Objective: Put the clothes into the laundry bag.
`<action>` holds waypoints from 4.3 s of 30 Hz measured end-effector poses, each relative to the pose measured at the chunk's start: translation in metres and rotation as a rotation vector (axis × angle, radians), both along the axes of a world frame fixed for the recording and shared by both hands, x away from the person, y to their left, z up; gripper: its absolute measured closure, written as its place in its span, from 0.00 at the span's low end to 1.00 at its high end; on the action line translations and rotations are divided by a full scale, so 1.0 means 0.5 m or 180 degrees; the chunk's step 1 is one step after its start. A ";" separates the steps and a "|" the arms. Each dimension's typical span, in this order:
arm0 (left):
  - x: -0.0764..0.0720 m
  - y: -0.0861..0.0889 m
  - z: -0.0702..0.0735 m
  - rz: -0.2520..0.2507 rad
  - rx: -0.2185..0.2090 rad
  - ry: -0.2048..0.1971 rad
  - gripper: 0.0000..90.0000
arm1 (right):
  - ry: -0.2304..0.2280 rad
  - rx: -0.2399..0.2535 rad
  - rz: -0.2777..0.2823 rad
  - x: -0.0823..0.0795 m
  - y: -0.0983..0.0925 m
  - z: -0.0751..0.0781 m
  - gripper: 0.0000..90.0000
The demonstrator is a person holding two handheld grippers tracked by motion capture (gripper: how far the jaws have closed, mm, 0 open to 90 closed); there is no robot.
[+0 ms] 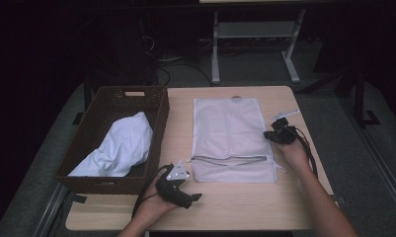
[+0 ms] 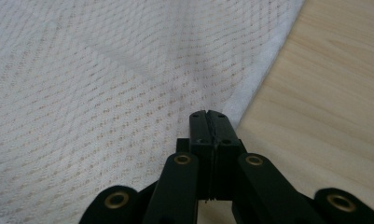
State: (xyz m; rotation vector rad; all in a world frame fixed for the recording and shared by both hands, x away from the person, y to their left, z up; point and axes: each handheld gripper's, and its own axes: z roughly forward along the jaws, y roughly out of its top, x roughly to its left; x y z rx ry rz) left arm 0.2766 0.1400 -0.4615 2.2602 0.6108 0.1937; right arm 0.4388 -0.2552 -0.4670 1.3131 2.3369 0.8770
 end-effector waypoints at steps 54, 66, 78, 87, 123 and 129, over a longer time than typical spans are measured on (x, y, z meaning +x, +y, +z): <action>0.000 0.000 -0.001 0.0011 -0.0003 0.0007 0.14 | 0.0150 -0.0093 -0.0536 -0.007 -0.139 0.007 0.97; 0.000 -0.001 0.000 0.0008 -0.0001 0.0010 0.14 | 0.0158 -0.0098 -0.0739 -0.011 -0.182 0.007 0.97; 0.000 -0.001 -0.001 0.0002 0.0002 0.0011 0.14 | 0.0170 -0.0131 -0.0890 -0.015 -0.212 0.008 0.97; -0.001 -0.002 -0.001 -0.0006 0.0005 0.0012 0.14 | 0.0175 -0.0141 -0.1029 -0.020 -0.240 0.008 0.97; -0.004 -0.005 -0.002 -0.0045 0.0016 0.0046 0.14 | -0.0131 0.0319 -0.0016 -0.163 -0.106 0.088 0.41; -0.004 -0.004 -0.002 -0.0053 0.0012 0.0048 0.14 | -0.0234 0.0286 0.0181 -0.220 -0.075 0.082 0.31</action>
